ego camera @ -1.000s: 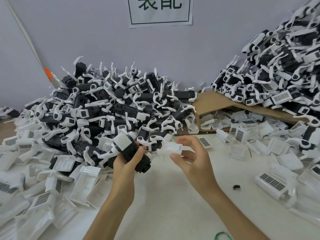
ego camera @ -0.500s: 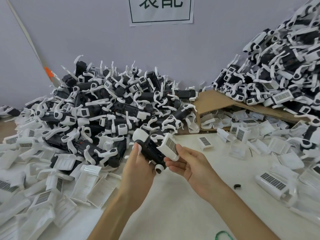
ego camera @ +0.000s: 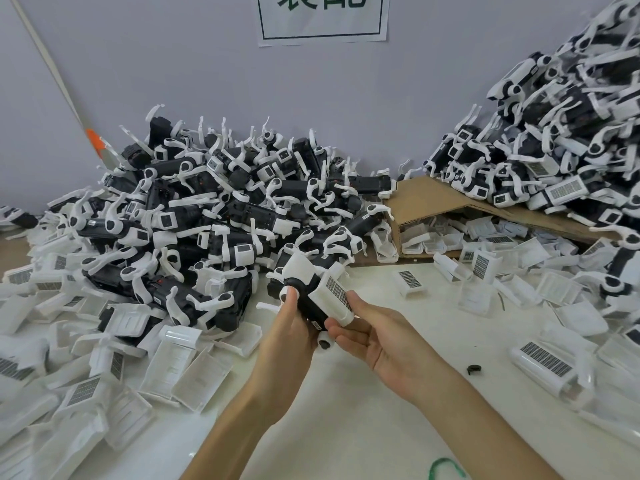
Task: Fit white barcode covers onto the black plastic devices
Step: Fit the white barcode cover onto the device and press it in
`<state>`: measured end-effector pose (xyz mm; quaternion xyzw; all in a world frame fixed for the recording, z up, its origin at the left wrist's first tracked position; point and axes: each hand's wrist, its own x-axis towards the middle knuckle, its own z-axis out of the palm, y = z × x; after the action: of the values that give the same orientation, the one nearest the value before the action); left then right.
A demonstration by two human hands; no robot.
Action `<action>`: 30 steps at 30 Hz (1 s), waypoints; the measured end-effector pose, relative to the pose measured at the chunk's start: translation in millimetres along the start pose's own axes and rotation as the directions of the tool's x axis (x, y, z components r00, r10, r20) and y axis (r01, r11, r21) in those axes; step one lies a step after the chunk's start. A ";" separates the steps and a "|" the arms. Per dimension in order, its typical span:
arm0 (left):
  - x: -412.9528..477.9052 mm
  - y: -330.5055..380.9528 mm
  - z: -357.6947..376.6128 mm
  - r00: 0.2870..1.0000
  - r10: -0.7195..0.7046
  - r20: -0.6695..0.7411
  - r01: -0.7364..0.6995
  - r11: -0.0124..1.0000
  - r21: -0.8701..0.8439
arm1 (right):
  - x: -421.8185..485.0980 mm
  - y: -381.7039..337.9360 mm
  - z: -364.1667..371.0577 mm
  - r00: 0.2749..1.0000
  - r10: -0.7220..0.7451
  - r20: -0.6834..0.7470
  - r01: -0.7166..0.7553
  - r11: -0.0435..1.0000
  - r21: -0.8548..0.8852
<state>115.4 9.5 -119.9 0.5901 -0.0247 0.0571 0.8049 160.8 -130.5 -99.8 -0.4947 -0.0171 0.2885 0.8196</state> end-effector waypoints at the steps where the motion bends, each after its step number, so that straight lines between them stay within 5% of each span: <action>1: -1.5 -0.5 -1.2 1.000 -0.011 0.016 0.011 0.999 0.036 | 0.0 0.8 0.3 1.000 -0.013 0.003 0.013 0.999 -0.041; 8: 0.5 -0.4 3.0 1.000 0.007 0.016 -0.008 0.995 0.095 | -1.6 3.9 0.4 0.981 -0.183 -0.062 0.153 0.932 -0.330; 14: -7.8 0.8 -2.8 0.992 0.084 0.097 -0.104 0.968 0.230 | 3.3 8.0 -3.0 0.934 -0.344 -0.095 0.207 0.738 -0.642; 25: -5.5 -1.6 -5.5 0.993 0.112 -0.037 -0.099 0.962 0.253 | 5.9 10.9 -7.2 0.885 -0.466 -0.015 0.337 0.663 -0.668; 30: -3.9 -0.6 -7.5 0.991 0.129 -0.038 -0.115 0.957 0.265 | 8.7 14.4 -4.9 0.937 -0.337 0.093 0.325 0.741 -0.587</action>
<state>111.4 16.3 -123.2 0.6870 -0.0309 0.1257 0.7151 163.1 -125.2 -116.4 -0.7177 -0.1860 0.1135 0.6614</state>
